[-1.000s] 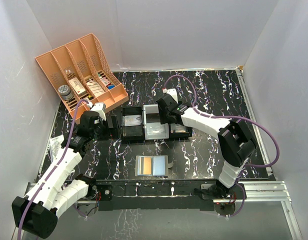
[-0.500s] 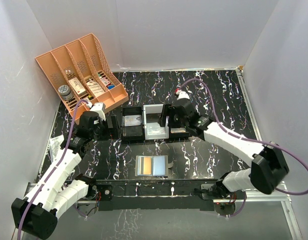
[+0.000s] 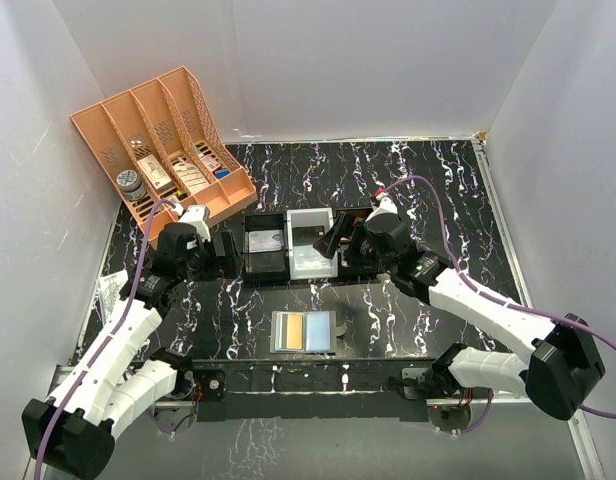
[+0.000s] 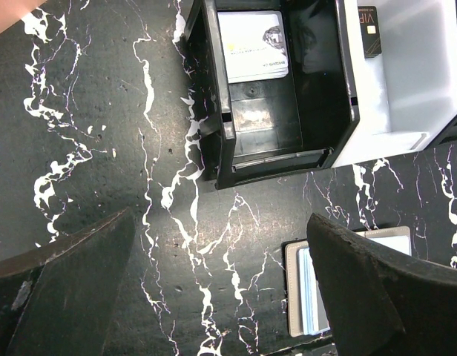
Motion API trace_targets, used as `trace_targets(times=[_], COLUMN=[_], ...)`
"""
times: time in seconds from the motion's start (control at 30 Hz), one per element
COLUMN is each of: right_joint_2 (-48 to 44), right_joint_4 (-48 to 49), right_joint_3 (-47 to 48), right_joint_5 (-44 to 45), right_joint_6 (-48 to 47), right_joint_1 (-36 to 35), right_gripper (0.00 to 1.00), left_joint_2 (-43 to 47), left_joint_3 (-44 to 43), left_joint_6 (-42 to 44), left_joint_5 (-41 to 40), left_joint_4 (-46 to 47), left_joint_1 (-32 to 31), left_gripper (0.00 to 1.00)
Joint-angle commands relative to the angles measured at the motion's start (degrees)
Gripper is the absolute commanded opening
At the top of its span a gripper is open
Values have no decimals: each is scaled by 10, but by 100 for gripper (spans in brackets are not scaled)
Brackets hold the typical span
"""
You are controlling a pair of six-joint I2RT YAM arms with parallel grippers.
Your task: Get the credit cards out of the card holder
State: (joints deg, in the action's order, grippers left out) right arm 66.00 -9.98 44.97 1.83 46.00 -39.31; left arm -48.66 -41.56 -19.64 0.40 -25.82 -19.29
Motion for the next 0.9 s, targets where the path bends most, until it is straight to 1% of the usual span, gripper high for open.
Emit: trace_targets(times=[0.0,0.07,0.2,0.27,0.37,0.43,0.53,0.73,0.77,0.87], right_joint_2=[-22,-28,-38,-31,-8,4,7,-29,-36,-44], right_joint_4=[72,137,248,278,255,236,232,202,199,209], right_joint_3=[-35,-67,-110,-115,-92,-78,-84,-133,-144,-167], right_joint_5=[-6,-49,-105,-128,-154,-181,-208,-191,-183,-160], right_joint_6=[75,67,94,104,100,97,100,116,121,132], right_joint_1=[2,3,3,3,2,3,1,-24,-34,-77], right_gripper=[98,98,98,98,96,92,84,74,72,70], left_joint_2=[8,6,8,8,8,5,0,-8,-9,-10], left_joint_3=[2,0,0,1,1,1,1,1,1,2], left_joint_6=[1,2,2,2,2,2,3,4,3,4], left_joint_5=[2,5,4,4,3,4,8,17,18,33], left_joint_4=[-5,-5,-4,-5,-5,-5,-3,-2,-2,0], left_joint_1=[2,2,2,2,2,2,2,2,2,2], left_gripper=[99,99,99,99,99,99,99,99,99,99])
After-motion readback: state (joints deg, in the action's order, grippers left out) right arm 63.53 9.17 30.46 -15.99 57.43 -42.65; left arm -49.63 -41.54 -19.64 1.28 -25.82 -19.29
